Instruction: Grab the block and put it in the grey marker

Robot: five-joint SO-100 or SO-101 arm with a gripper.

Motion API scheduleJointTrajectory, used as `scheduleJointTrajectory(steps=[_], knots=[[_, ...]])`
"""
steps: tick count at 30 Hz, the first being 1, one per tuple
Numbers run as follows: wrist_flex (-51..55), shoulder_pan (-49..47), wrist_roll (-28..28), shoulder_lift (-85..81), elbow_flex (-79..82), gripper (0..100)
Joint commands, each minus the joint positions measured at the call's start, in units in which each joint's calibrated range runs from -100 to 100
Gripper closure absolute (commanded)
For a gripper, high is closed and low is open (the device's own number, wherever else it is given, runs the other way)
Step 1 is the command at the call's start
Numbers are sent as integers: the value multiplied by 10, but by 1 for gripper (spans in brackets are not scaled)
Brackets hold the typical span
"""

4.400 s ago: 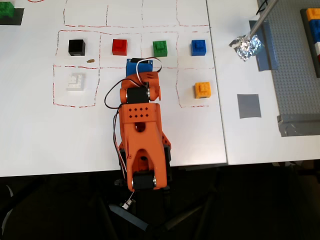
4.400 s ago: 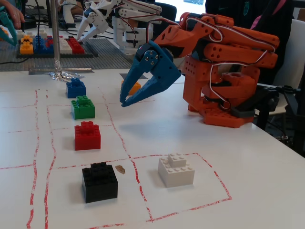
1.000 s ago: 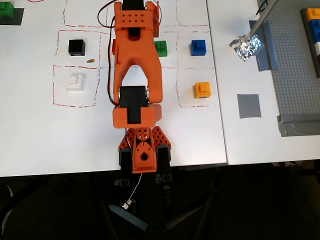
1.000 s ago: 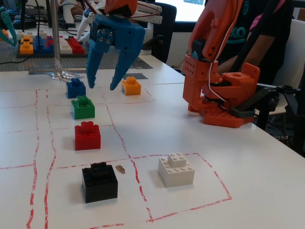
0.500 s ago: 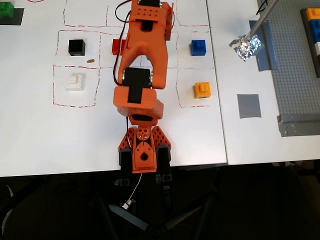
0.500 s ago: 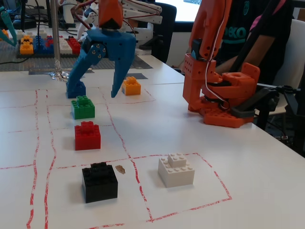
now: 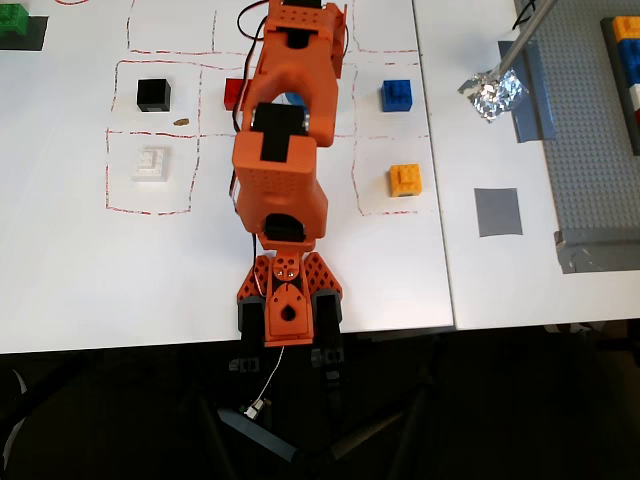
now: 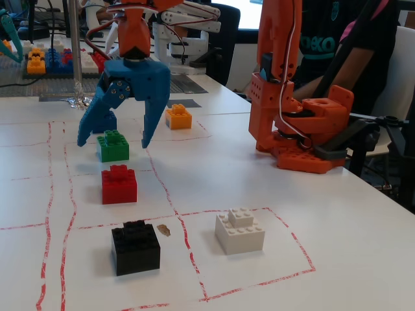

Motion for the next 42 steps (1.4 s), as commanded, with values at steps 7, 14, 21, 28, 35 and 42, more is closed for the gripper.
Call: scheduleJointTrajectory(steps=[7,14,21,28,35,42], knots=[[-60,51,23,-1,-35,66],[-109,59,41,-6,8,85],[-104,55,30,-42,40,100],[4,38,16,-113,-26,100],[177,37,3,-179,-146,100],[244,142,36,-233,-137,100]])
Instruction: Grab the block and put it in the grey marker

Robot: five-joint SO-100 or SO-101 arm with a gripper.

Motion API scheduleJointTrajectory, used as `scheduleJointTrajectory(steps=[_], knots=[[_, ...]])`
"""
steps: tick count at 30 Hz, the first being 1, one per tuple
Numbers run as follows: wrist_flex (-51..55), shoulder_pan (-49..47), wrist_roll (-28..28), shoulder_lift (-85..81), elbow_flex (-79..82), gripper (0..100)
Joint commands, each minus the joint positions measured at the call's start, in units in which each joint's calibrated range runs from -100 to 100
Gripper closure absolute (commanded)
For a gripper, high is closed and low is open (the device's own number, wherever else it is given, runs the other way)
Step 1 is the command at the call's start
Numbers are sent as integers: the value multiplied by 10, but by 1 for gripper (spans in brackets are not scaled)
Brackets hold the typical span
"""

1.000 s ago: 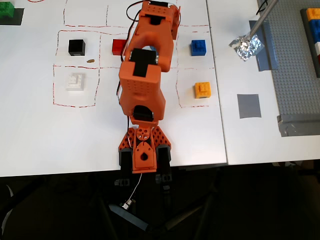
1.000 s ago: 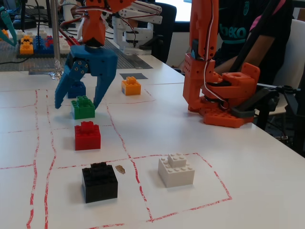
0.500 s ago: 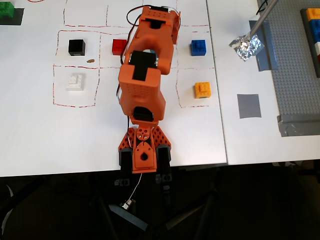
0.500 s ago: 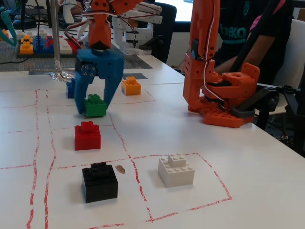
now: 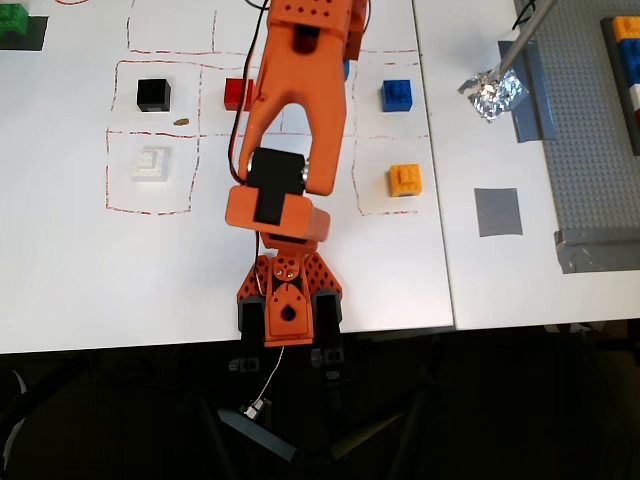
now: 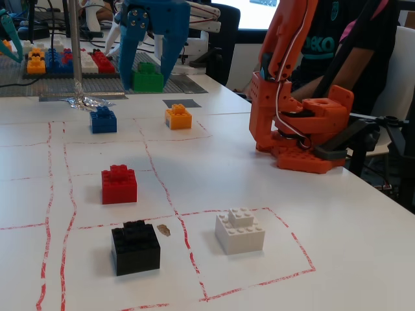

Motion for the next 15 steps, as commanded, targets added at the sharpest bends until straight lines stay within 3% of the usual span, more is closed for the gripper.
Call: scheduleJointTrajectory(steps=[1,15], knots=[[15,86,26,-75,-30,100],[-55,448,165,18,-42,100]])
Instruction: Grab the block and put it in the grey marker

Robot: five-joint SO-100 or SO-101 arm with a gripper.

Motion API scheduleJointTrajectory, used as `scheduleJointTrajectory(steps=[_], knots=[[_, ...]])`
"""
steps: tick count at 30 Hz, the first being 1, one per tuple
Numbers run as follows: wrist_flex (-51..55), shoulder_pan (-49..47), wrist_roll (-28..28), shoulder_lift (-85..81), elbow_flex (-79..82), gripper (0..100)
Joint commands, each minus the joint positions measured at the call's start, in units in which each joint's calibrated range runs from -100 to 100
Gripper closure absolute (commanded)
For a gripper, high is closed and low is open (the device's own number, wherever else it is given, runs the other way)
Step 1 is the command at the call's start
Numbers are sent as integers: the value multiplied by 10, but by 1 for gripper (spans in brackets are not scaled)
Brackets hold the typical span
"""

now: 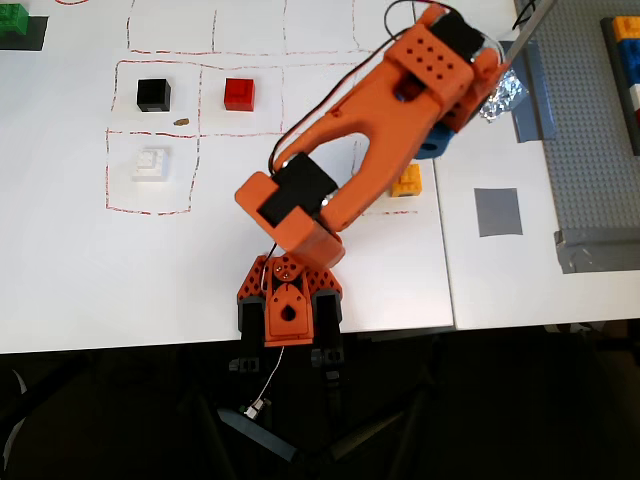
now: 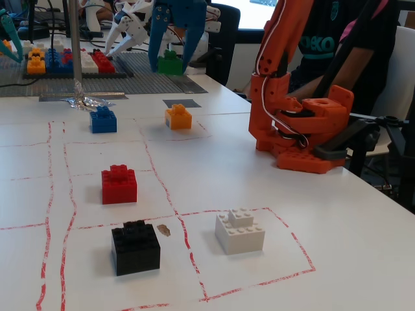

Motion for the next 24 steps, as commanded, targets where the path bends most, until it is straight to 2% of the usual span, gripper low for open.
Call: scheduleJointTrajectory(steps=[1,10,19,24], knots=[[-37,60,34,3,-46,100],[-179,198,114,83,-63,100],[-300,255,177,125,-48,100],[-317,274,208,151,-46,99]])
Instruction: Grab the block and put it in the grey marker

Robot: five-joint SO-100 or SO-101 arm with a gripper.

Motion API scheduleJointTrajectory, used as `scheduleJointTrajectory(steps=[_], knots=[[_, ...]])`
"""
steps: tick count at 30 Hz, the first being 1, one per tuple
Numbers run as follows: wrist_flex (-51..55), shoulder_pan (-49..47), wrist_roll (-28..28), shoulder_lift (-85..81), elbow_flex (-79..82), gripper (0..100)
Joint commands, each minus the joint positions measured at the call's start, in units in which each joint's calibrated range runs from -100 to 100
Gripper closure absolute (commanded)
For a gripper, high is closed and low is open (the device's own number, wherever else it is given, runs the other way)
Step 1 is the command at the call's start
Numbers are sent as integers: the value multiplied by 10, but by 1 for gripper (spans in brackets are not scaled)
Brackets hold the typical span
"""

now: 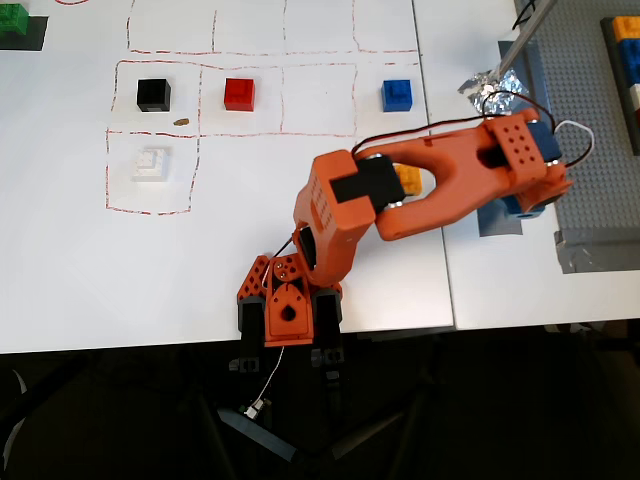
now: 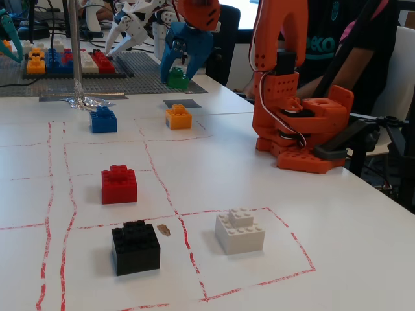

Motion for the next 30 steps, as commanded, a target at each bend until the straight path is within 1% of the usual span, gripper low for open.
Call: scheduleJointTrajectory(steps=[1,8,11,13,16,18,21,24,27,30], knots=[[-13,32,22,-19,-45,99],[-13,52,52,14,-45,99],[-14,56,54,24,-44,99],[-22,59,55,28,-35,96],[-39,63,53,34,-24,91],[-72,66,50,40,-8,87],[-101,67,52,48,2,84],[-101,70,64,49,10,80],[-99,82,82,35,29,74],[-54,89,91,15,26,69]])
